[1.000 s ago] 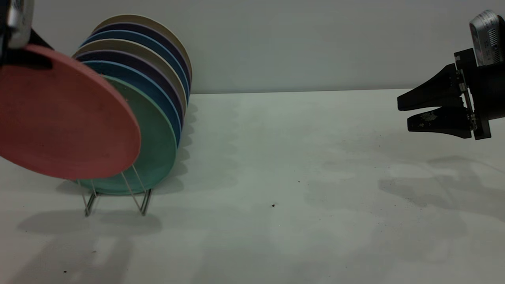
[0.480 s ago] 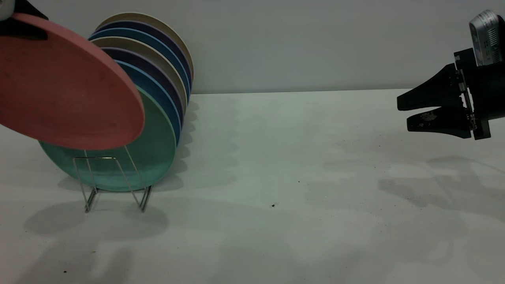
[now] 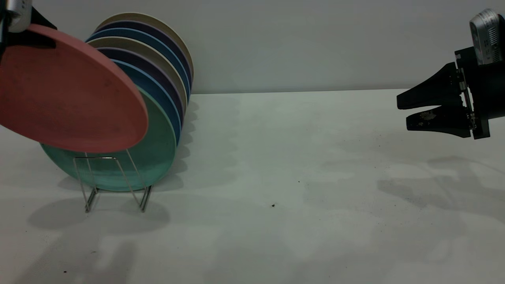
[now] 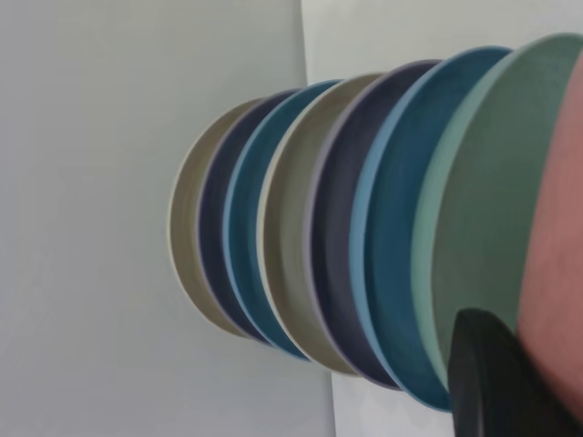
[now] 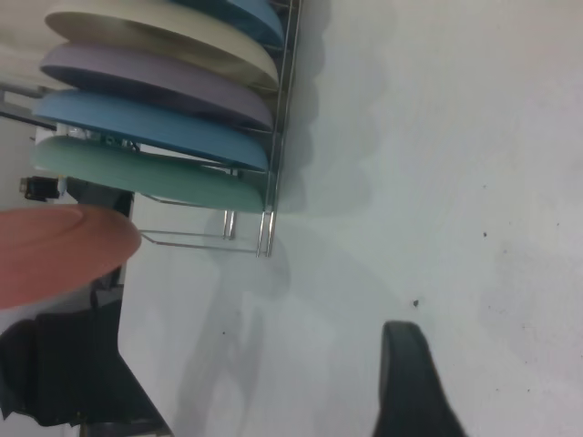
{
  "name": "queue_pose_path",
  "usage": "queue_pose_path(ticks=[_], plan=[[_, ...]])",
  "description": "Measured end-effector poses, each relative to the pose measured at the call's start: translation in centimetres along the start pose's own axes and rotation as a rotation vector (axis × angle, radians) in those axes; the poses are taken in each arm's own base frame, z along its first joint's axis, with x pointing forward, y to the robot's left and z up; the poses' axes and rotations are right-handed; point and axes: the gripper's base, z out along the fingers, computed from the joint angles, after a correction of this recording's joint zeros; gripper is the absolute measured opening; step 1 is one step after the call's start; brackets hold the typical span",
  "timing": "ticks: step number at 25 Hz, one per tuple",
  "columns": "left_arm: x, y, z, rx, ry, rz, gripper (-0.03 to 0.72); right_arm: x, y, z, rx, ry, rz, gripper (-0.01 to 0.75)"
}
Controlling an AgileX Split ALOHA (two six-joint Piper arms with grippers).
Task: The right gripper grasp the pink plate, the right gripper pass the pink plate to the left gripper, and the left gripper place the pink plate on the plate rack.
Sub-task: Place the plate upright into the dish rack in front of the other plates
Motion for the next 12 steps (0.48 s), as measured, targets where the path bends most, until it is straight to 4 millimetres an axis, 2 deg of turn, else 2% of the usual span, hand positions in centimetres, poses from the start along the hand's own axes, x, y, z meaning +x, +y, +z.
queue_pose_path(ticks=[12], plan=[[0.07,0.06,0.44,-0.013,0.006,0.024,0.088,-0.03,0.03,0.0,-0.003,-0.003,0.002,0.475]])
